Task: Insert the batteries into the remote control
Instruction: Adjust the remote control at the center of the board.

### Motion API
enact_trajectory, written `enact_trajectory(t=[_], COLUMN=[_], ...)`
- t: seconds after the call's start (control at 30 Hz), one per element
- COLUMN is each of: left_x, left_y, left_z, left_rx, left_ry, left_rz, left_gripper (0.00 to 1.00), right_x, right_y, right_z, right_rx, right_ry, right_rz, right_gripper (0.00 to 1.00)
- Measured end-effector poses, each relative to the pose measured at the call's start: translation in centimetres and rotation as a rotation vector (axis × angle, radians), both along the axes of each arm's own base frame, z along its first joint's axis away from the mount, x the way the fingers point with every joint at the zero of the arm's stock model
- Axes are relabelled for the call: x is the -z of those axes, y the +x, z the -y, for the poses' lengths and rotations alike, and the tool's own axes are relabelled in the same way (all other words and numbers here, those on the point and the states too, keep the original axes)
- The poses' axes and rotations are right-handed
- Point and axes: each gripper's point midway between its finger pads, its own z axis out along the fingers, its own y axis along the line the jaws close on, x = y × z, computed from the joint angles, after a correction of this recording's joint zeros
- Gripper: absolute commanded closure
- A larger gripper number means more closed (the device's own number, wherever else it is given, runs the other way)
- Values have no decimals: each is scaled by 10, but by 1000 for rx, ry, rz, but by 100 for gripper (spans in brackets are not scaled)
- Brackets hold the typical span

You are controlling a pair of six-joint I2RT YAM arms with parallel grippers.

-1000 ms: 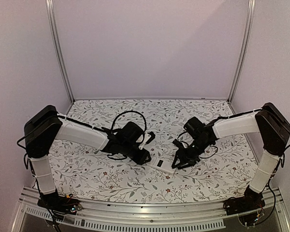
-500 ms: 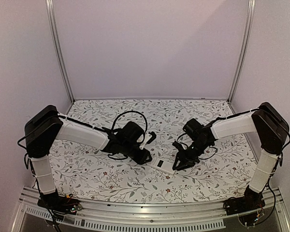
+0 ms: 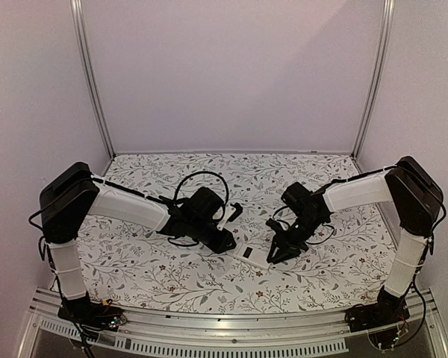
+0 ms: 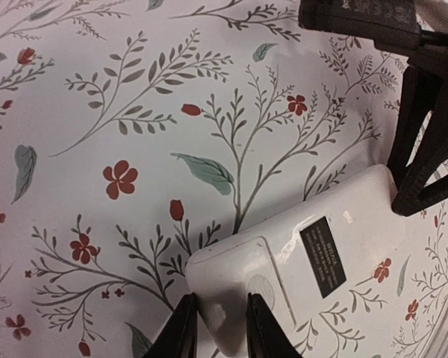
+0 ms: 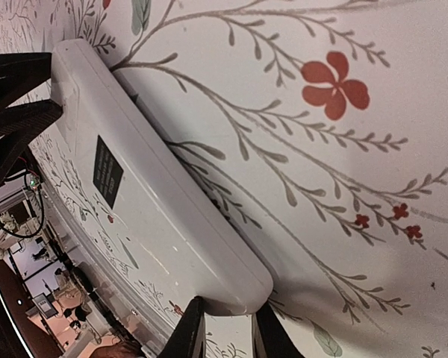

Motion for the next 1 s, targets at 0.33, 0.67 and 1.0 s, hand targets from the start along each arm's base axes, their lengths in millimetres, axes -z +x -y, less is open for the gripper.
enact_trajectory(t=[0.33, 0.67, 1.0], left_x=[0, 3, 3], left_y=[-1, 0, -1], left_z=[1, 0, 1], left_rx=[-27, -92, -105], left_ry=[-6, -30, -13], left_rz=[-14, -41, -38], left_gripper=[80, 79, 77], right_x=[-1, -1, -1], right_y=[0, 0, 3], right_z=[1, 1, 4], right_rx=[2, -6, -23], right_ry=[-19, -26, -32], right_rz=[-31, -36, -43], right_gripper=[84, 85, 82])
